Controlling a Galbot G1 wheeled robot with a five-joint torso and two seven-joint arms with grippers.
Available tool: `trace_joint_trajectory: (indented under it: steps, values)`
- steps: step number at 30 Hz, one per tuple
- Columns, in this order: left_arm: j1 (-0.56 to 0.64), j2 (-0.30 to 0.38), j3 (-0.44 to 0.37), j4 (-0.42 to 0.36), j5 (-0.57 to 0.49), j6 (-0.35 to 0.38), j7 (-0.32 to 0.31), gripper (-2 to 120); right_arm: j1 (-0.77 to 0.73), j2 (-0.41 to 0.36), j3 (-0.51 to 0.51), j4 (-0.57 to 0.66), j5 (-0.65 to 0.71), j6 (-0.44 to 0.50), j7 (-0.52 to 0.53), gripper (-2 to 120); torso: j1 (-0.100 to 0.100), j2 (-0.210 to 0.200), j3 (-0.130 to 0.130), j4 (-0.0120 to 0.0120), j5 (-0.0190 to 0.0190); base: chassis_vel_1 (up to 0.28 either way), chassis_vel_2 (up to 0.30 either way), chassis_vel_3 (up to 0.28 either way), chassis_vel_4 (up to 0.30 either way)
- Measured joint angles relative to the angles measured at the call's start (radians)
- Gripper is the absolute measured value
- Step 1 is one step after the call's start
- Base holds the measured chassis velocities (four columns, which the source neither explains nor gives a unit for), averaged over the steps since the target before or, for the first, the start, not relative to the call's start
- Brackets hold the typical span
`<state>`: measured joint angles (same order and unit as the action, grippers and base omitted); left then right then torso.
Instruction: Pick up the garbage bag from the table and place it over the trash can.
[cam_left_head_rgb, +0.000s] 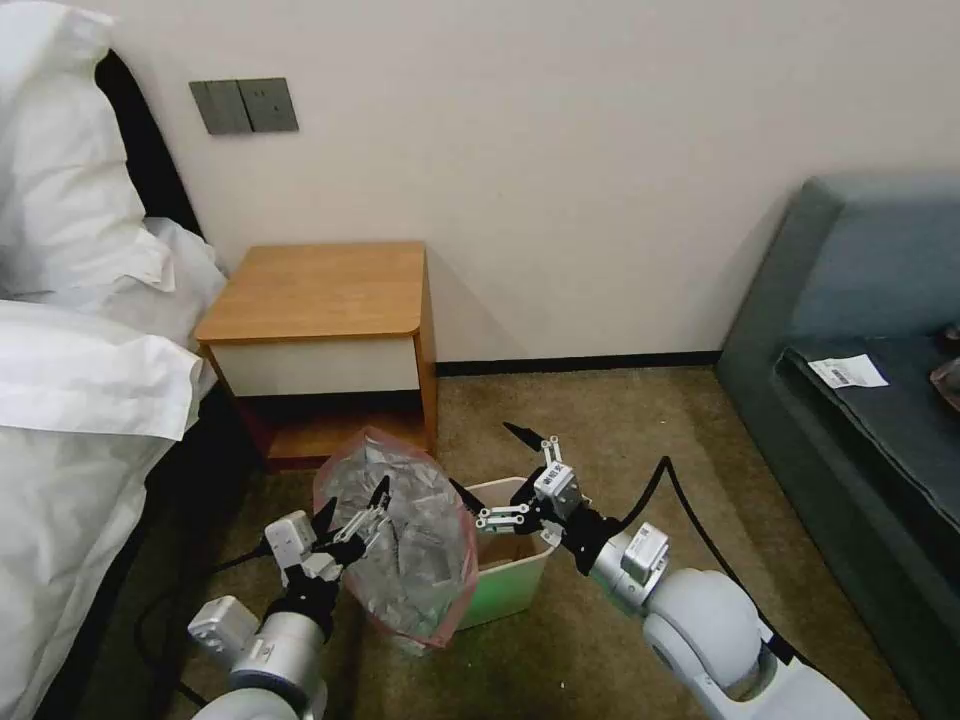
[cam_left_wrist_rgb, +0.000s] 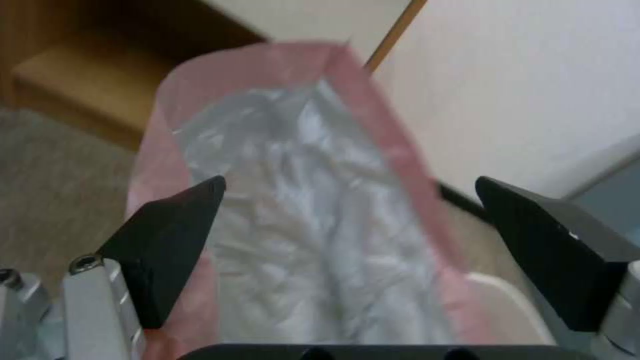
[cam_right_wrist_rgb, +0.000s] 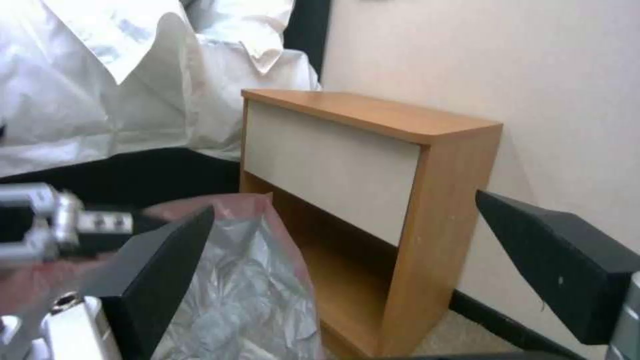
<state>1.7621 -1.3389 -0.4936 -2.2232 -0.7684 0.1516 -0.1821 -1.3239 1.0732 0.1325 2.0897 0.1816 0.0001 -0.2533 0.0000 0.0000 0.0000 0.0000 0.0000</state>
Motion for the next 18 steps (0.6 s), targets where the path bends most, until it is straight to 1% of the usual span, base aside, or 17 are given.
trace_joint_trajectory:
  steps: [3, 4, 8, 13, 18]
  values:
    - [-0.014, -0.002, 0.0, 0.05, 0.022, 0.012, -0.002, 95, -0.018, 0.003, 0.012, -0.001, -0.003, 0.017, -0.009, 100, 0.0, 0.0, 0.0, 0.0, 0.0, 0.0, 0.0, 0.0, 0.0]
    - [-0.014, -0.002, 0.0, 0.05, 0.022, 0.012, -0.002, 95, -0.018, 0.003, 0.012, -0.001, -0.003, 0.017, -0.009, 100, 0.0, 0.0, 0.0, 0.0, 0.0, 0.0, 0.0, 0.0, 0.0]
    - [-0.031, -0.009, 0.009, 0.101, 0.06, 0.012, -0.006, 95, -0.034, 0.011, 0.019, -0.009, -0.008, 0.034, -0.017, 100, 0.0, 0.0, 0.0, 0.0, 0.0, 0.0, 0.0, 0.0, 0.0]
    - [-0.042, -0.019, 0.011, 0.117, 0.064, 0.008, -0.017, 95, -0.045, 0.015, 0.022, -0.014, -0.014, 0.048, -0.025, 100, 0.0, 0.0, 0.0, 0.0, 0.0, 0.0, 0.0, 0.0, 0.0]
    - [-0.046, -0.024, 0.012, 0.115, 0.064, 0.025, -0.02, 94, -0.056, 0.026, 0.034, -0.02, -0.019, 0.062, -0.026, 100, 0.0, 0.0, 0.0, 0.0001, 0.0, 0.0, 0.0, 0.0, 0.0]
